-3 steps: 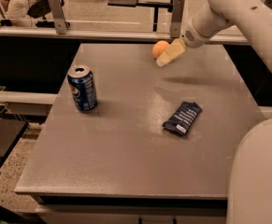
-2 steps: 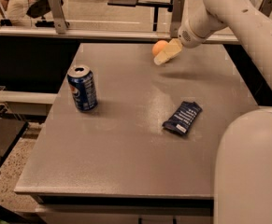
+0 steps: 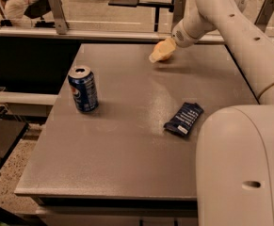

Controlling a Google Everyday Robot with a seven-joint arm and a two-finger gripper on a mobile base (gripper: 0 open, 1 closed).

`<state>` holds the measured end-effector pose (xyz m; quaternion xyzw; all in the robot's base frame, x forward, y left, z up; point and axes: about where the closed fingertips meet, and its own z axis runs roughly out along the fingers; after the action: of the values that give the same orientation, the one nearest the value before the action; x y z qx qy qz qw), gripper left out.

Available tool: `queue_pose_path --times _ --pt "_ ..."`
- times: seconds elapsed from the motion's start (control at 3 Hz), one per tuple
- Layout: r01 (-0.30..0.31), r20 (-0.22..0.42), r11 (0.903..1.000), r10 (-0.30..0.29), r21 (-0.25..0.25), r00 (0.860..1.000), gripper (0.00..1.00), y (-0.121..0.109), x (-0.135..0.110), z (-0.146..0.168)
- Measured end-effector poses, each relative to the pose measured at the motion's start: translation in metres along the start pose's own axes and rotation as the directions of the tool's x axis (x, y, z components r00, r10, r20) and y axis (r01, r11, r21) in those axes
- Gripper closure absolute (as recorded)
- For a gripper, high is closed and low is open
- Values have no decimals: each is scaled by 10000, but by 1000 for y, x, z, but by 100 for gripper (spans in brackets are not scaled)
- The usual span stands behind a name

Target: Move orange near rxbar blueberry

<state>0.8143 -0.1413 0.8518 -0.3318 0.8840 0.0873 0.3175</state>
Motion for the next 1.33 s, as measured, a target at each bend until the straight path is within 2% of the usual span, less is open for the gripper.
queue_pose_path --times 0.33,0.67,1.0,1.33 --pt "-102 87 9999 102 23 9999 16 -6 -6 9" --pt "-117 161 9999 119 -78 9998 40 -7 -8 9" --pt "16 297 9999 -12 -148 9996 62 -5 -12 1" --pt "68 709 9994 -43 -339 9975 87 5 -14 -26"
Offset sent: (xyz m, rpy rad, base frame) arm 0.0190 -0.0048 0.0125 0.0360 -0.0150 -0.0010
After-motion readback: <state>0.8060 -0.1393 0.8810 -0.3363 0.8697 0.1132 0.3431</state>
